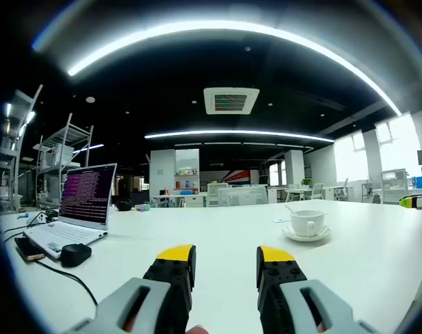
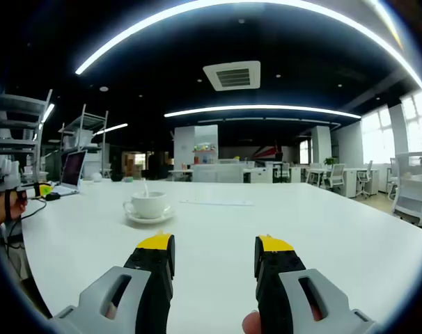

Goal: Tidy tabletop coffee trays, cups and spoons，present forward

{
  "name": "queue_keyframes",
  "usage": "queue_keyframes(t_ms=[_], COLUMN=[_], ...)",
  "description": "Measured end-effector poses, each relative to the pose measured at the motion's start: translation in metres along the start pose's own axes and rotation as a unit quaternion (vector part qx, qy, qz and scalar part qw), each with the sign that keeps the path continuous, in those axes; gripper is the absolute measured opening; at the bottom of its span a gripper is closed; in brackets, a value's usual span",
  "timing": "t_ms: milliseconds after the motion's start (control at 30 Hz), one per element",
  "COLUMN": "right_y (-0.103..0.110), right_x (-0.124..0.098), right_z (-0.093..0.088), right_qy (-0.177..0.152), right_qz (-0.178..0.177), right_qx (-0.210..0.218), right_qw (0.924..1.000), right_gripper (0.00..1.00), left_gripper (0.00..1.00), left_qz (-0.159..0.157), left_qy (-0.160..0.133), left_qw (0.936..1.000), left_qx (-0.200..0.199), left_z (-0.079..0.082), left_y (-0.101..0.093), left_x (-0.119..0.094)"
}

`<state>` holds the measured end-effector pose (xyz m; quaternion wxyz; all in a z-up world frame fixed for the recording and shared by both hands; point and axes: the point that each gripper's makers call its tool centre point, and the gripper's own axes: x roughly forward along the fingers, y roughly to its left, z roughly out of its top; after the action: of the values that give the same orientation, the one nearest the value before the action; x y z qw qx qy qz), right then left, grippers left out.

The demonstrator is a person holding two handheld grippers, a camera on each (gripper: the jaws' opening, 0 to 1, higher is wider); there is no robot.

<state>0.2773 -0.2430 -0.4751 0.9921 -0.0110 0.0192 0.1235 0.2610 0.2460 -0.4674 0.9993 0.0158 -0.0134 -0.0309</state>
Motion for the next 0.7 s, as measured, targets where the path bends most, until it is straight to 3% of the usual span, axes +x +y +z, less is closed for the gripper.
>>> queue_keyframes(t_ms=[700], right_y=[0.0014], right_x=[-0.0087], right_z=[-0.0051], right_qy=[0.004], right_qz=[-0.006], right_qx=[0.006], right_qw=[1.0], right_gripper=[0.45], left_gripper=[0.36], left_qz=[-0.005], left_qy=[0.0], left_qw=[1.0], left_qx=[-0.001], left_z=[0.0004], left_y=[-0.004], left_x=[-0.0076])
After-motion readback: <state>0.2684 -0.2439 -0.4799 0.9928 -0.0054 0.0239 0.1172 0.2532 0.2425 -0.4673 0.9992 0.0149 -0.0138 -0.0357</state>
